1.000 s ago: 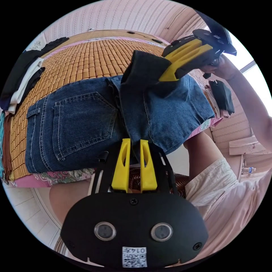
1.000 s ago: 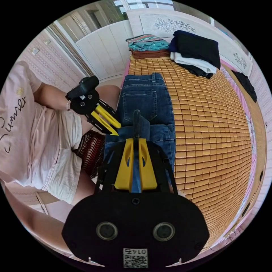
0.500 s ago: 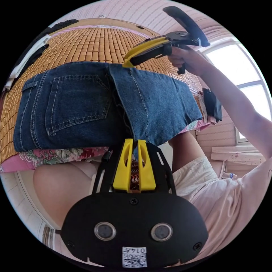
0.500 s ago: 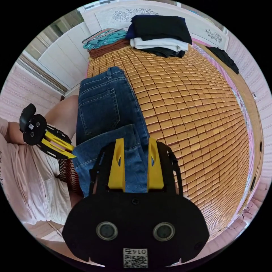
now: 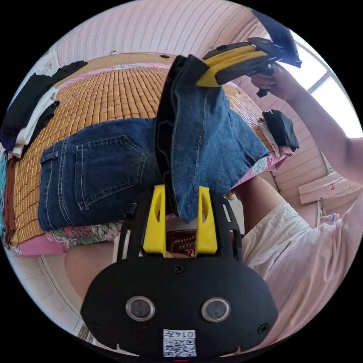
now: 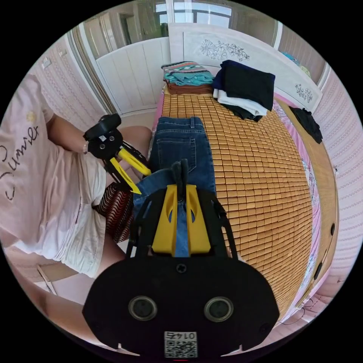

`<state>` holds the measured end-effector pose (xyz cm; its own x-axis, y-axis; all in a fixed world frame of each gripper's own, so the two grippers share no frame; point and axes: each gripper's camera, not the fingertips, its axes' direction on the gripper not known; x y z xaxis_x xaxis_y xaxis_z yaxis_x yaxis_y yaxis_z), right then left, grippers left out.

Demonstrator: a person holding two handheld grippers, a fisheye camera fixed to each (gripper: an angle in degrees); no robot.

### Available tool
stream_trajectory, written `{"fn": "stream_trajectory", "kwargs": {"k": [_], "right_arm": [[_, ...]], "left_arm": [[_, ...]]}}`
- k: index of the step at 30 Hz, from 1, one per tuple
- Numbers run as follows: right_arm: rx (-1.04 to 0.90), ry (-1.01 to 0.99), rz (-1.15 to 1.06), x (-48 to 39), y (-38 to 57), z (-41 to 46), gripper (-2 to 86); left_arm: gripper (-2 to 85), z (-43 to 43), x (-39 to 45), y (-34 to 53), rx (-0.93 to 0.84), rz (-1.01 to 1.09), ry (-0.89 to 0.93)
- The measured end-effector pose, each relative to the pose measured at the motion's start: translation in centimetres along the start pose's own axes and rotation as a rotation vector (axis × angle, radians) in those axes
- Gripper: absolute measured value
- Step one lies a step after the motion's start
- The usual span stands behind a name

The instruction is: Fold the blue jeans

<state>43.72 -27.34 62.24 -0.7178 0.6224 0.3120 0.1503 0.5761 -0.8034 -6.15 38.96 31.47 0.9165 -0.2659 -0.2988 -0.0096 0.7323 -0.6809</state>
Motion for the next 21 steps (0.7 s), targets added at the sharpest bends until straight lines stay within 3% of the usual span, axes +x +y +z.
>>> {"fn": "stream_trajectory", "kwargs": {"k": [6, 11, 16, 21], "right_arm": [[0.124, -0.059, -0.029, -5.5, 4.0, -8.5, 4.0], [0.219, -0.018, 0.013, -7.7, 5.3, -12.3, 4.0], [0.264, 0.002, 0.174, -4.9, 3.9, -12.5, 3.9], [0.289, -0.002, 0.127, -1.7, -5.3, -9.9, 4.2]], "left_arm": [[15.2, -2.4, 2.0, 0.9, 0.146, 0.213, -0.060], [3.5, -4.1, 4.0, 1.6, 0.169, 0.405, 0.061], [1.9, -7.6, 5.0, 3.1, 0.178, 0.304, 0.079], [2.8, -13.1, 1.8, 3.9, 0.165, 0.057, 0.005]]}}
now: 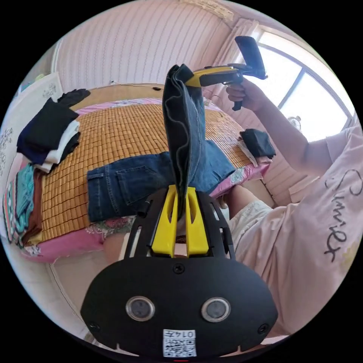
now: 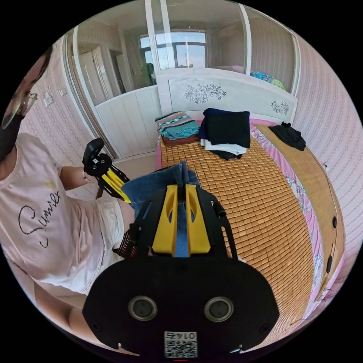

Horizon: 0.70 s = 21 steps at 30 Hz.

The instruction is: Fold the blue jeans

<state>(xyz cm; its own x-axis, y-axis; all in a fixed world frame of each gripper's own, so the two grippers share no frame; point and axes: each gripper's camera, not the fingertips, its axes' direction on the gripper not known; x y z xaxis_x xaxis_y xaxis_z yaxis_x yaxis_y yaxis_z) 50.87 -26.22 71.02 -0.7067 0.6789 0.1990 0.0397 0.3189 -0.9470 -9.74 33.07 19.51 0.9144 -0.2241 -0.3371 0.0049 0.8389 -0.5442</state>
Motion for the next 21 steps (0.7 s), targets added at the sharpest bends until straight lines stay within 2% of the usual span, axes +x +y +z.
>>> {"fn": "stream_trajectory", "kwargs": {"k": [2, 4, 7, 9, 13, 17, 19, 21], "right_arm": [[-0.029, -0.088, 0.058, 2.8, -6.1, 5.5, 5.5], [-0.104, -0.064, 0.181, 5.3, -9.1, 11.3, 6.1], [-0.296, 0.067, 0.341, 7.0, -8.7, 19.4, 6.0], [-0.313, 0.069, 0.344, 6.1, -6.4, 20.5, 5.5], [-0.350, 0.144, 0.352, 3.1, 2.6, 19.0, 0.7], [-0.544, 0.176, 0.402, 0.0, 11.8, 20.8, -0.7], [-0.636, 0.136, 0.403, -0.6, 14.1, 23.2, -0.8], [-0.608, 0.153, 0.363, -0.8, 14.3, 23.3, -0.9]], "left_arm": [[4.1, -1.5, -3.1, 0.0, -0.032, -0.104, -0.065], [6.3, -1.0, -8.7, 0.6, -0.072, -0.297, -0.150], [6.8, 1.3, -13.6, 2.4, -0.141, -0.453, -0.232], [6.4, 1.5, -13.8, 3.2, -0.138, -0.481, -0.212], [4.3, 2.4, -9.0, 3.4, -0.103, -0.312, -0.203], [0.8, 7.2, -3.5, 1.7, -0.120, -0.162, -0.068], [-0.4, 11.7, 0.2, 0.1, -0.158, -0.067, 0.011], [-0.8, 14.5, 2.4, -1.2, -0.186, -0.006, -0.001]]}}
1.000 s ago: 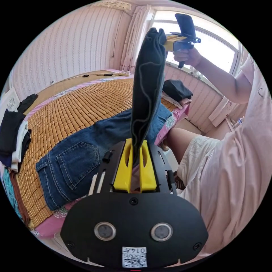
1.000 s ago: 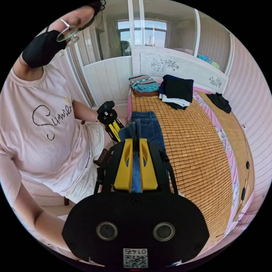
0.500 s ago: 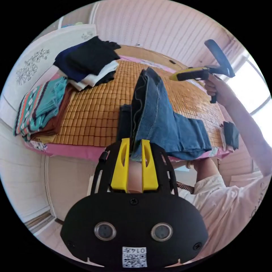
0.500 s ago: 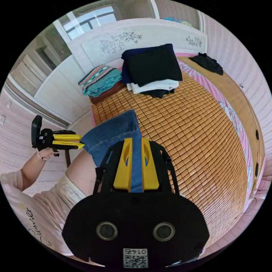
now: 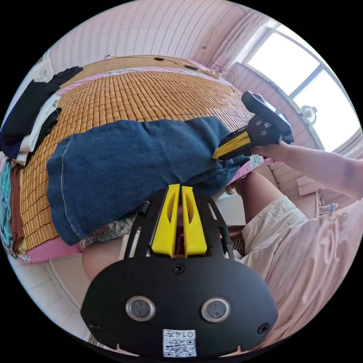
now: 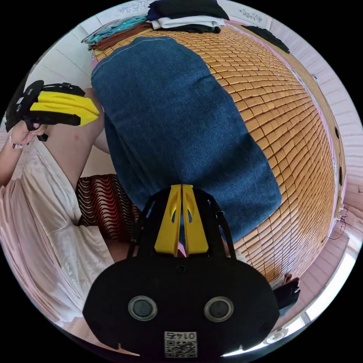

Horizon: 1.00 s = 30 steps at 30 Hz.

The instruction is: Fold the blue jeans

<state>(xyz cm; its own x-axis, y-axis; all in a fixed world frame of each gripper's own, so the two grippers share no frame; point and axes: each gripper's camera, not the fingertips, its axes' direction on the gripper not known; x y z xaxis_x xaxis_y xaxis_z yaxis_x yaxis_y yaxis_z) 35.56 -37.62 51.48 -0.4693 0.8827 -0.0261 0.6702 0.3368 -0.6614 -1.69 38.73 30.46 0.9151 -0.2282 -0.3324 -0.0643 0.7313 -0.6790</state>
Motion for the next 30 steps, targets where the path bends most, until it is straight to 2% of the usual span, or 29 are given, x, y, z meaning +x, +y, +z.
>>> {"fn": "stream_trajectory", "kwargs": {"k": [2, 6, 9, 13, 16, 20, 24, 26, 30], "right_arm": [[-0.119, -0.026, -0.037, 0.5, -2.0, -0.5, -0.9], [0.022, 0.006, -0.081, 0.5, -6.2, -4.6, -0.7], [0.065, 0.022, -0.070, 1.0, -10.7, -4.6, -0.5], [0.001, 0.037, -0.026, 2.1, -13.3, -1.3, -0.5], [-0.121, 0.024, -0.125, 2.7, -14.1, -2.1, -0.6], [-0.102, 0.057, -0.072, 5.0, -14.2, -2.1, -0.5], [-0.058, -0.032, -0.037, 7.5, -12.0, -2.9, -0.4], [0.014, -0.151, 0.070, 10.6, -8.6, -4.4, -0.2], [0.301, -0.272, 0.282, 14.4, 3.4, -8.5, 1.0]], "left_arm": [[-0.9, 1.7, 1.6, -1.3, -0.006, 0.035, -0.066], [-1.0, 6.2, 3.4, -2.0, -0.127, 0.118, -0.144], [-1.0, 7.1, 4.4, -1.1, -0.092, 0.175, -0.172], [-1.0, 8.0, 5.2, -0.9, -0.107, 0.175, -0.173], [-1.0, 8.5, 5.4, -0.5, -0.093, 0.164, -0.148], [-0.9, 8.9, 5.4, 0.5, -0.047, 0.126, -0.116], [-0.3, 9.5, 6.6, 1.4, -0.018, 0.146, -0.151], [0.9, 9.3, 7.2, 1.6, -0.004, 0.151, -0.164], [6.7, 8.3, 9.7, 2.4, 0.070, 0.237, -0.080]]}}
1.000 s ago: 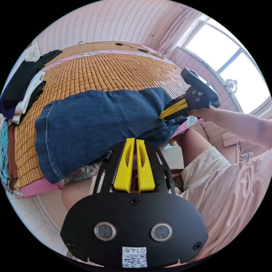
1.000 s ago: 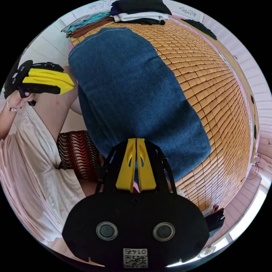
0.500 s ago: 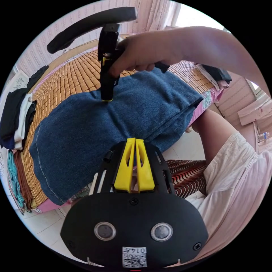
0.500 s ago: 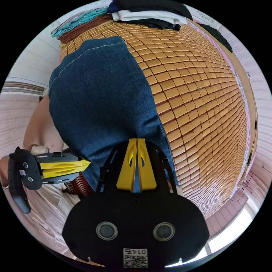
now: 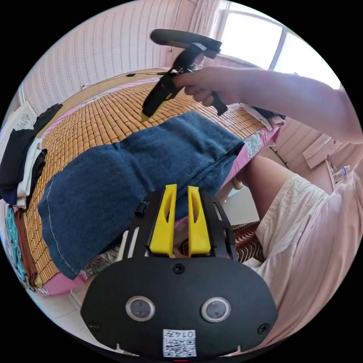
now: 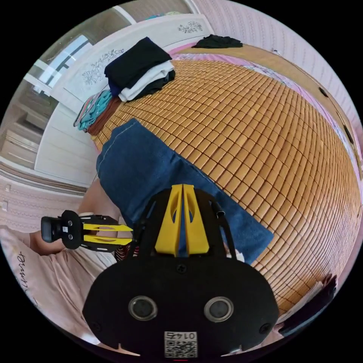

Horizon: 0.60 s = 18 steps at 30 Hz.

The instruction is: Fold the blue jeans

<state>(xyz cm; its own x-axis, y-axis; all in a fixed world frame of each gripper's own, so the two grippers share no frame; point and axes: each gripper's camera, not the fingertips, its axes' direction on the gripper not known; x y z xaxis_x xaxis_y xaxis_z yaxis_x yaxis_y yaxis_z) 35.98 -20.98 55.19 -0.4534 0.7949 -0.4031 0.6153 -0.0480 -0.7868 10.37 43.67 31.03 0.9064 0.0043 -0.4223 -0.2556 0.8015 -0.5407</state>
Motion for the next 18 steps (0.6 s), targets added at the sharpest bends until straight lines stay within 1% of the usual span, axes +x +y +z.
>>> {"fn": "stream_trajectory", "kwargs": {"k": [1, 4, 5, 6, 8, 9, 10, 11, 14, 15, 17, 18], "right_arm": [[0.039, 0.001, 0.066, 1.7, 4.1, -2.1, 1.9], [0.041, 0.079, 0.271, 5.8, 14.9, -5.1, 9.7], [0.040, 0.072, 0.355, 7.3, 18.8, -5.7, 11.6], [0.039, 0.061, 0.394, 7.9, 20.7, -5.8, 12.0], [0.048, -0.059, 0.528, 10.4, 26.5, -5.6, 11.6], [0.057, -0.106, 0.555, 11.0, 27.5, -5.5, 10.4], [0.088, -0.217, 0.587, 12.0, 29.2, -5.3, 7.9], [0.156, -0.323, 0.606, 12.8, 30.6, -5.7, 6.7], [0.249, -0.397, 0.587, 13.4, 32.8, -8.0, 4.0], [0.263, -0.409, 0.570, 13.3, 33.1, -8.6, 3.8], [0.273, -0.479, 0.465, 12.3, 33.7, -11.0, 3.6], [0.253, -0.454, 0.431, 12.0, 33.8, -11.6, 3.7]], "left_arm": [[8.4, 0.0, 0.9, -0.2, 0.010, 0.025, 0.005], [10.4, 0.9, 3.5, -1.5, 0.004, 0.108, 0.050], [10.8, 1.2, 4.1, -1.8, 0.000, 0.127, 0.055], [11.5, 1.7, 5.3, -2.5, -0.007, 0.170, 0.061], [12.3, 2.4, 7.1, -3.6, -0.009, 0.228, 0.067], [12.7, 2.8, 8.2, -4.2, -0.007, 0.262, 0.065], [13.2, 3.3, 9.1, -4.9, -0.004, 0.281, 0.056], [13.4, 3.6, 9.5, -5.3, -0.006, 0.289, 0.055], [13.6, 4.7, 11.3, -7.0, -0.009, 0.325, 0.046], [11.9, 5.1, 12.0, -7.6, -0.013, 0.341, 0.034], [9.2, 5.9, 12.8, -8.3, -0.043, 0.354, 0.001], [7.6, 5.9, 13.1, -8.3, -0.047, 0.378, -0.003]]}}
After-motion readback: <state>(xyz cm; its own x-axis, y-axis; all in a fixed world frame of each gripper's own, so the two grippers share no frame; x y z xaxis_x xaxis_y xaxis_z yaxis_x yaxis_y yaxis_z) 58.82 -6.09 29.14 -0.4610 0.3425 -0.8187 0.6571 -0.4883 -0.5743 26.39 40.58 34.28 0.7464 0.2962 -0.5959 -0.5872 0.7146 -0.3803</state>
